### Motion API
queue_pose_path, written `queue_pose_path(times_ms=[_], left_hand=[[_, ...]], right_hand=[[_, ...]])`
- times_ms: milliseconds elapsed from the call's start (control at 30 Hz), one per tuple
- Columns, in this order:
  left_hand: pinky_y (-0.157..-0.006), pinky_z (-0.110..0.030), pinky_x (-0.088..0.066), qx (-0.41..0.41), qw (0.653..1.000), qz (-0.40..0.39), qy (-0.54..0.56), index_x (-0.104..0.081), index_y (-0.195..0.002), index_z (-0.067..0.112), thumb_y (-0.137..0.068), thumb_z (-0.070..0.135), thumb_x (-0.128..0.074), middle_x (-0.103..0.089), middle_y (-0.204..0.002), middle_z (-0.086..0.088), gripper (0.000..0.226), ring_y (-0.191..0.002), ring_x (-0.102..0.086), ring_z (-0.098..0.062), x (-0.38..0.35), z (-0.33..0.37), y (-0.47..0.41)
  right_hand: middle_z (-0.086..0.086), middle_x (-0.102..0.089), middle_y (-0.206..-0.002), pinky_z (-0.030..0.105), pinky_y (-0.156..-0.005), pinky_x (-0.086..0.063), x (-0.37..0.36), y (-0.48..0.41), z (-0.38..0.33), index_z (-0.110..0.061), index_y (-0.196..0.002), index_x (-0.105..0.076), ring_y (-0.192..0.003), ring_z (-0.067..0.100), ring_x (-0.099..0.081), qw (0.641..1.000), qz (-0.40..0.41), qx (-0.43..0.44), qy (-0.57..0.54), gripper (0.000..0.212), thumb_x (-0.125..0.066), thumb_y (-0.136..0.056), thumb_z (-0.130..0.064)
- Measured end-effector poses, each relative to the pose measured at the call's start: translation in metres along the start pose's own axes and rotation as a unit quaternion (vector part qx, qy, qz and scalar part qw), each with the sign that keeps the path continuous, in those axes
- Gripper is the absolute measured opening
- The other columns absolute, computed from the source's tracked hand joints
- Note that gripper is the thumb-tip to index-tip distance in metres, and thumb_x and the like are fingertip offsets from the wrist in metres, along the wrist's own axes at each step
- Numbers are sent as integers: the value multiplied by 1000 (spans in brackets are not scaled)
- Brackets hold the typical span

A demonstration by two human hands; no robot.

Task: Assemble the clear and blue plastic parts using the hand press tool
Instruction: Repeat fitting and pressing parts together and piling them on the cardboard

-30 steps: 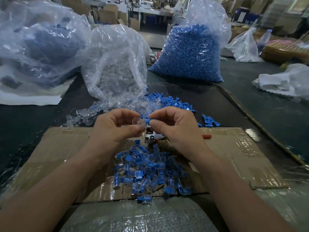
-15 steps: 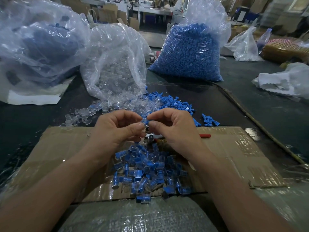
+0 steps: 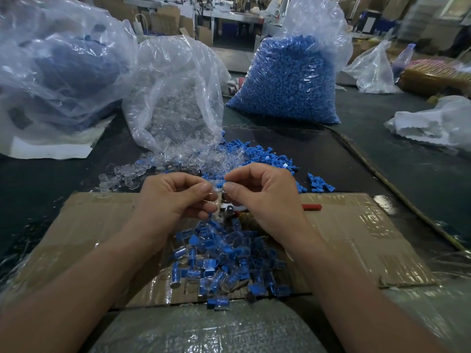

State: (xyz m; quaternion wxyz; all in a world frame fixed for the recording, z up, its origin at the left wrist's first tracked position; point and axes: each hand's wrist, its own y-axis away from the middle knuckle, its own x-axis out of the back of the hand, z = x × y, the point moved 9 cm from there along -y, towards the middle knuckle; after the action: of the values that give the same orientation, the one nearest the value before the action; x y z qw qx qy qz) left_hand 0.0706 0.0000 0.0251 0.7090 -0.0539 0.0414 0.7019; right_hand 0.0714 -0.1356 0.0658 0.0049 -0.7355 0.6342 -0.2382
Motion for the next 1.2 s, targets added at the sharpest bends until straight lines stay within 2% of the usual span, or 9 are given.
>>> queue_pose_path(times_ms=[100,200,300,433,600,767,900,1067,1200], left_hand=[[-46,-19,-51,-8,1000,-13,2,-64,-73,3,-61,16,-66,-69,-64,-10,17,-52,-65,-15,-2,2,2],[-47,-21,-52,-12,1000,-20,2,-62,-75,3,-60,13,-68,-69,-65,-13,19,-51,-65,-16,-5,2,4],[-46,-21,-52,-18,1000,-14,2,-65,-78,5,-59,14,-68,-69,-66,-15,22,-51,-65,-17,-4,4,5],[-46,-19,-51,-22,1000,-14,7,-70,-74,9,-59,14,-67,-69,-65,-15,16,-51,-65,-17,-1,4,3],[-44,-19,-49,-13,998,-45,37,-74,-67,17,-54,18,-69,-68,-60,-11,14,-48,-63,-16,-3,2,0],[-41,-18,-48,-4,998,-51,48,-74,-65,16,-58,13,-66,-66,-57,-11,11,-44,-60,-14,-2,1,1],[-40,-18,-47,6,997,-66,39,-74,-65,16,-57,13,-66,-66,-57,-11,12,-43,-61,-14,-7,1,3],[-40,-18,-47,10,996,-83,32,-74,-65,15,-56,14,-66,-65,-56,-10,12,-43,-60,-14,-10,1,6],[-39,-17,-46,9,996,-76,35,-74,-63,14,-57,12,-65,-65,-55,-10,11,-42,-60,-14,-10,2,6]], right_hand=[[-14,-62,-63,10,-58,-47,0,1,-1,-30,-68,-61,-61,-2,-60,999,15,14,44,24,-73,-77,-11],[-14,-62,-64,11,-56,-47,-3,1,-2,-28,-68,-61,-61,0,-59,996,15,33,82,21,-73,-77,-14],[-14,-62,-67,13,-59,-50,-6,2,-4,-16,-78,-68,-66,3,-61,995,5,49,84,6,-73,-77,-13],[-12,-63,-75,14,-66,-51,-5,1,-5,-12,-92,-69,-71,4,-61,996,1,64,59,18,-74,-74,-14],[-2,-67,-83,29,-71,-55,-6,3,-16,-10,-93,-71,-74,12,-64,991,-6,124,43,23,-75,-71,-11],[-1,-65,-85,17,-71,-53,-11,2,-14,-9,-100,-67,-75,7,-63,989,-56,134,36,32,-75,-69,-5],[4,-66,-85,21,-72,-53,-11,1,-15,-9,-104,-67,-77,12,-62,984,-80,150,47,35,-74,-70,-2],[11,-69,-81,32,-70,-54,-10,3,-21,-10,-97,-68,-75,17,-62,978,-91,178,54,31,-75,-67,-6],[10,-68,-85,23,-70,-53,-10,3,-19,-11,-114,-57,-76,12,-62,976,-120,173,63,42,-68,-75,-3]])
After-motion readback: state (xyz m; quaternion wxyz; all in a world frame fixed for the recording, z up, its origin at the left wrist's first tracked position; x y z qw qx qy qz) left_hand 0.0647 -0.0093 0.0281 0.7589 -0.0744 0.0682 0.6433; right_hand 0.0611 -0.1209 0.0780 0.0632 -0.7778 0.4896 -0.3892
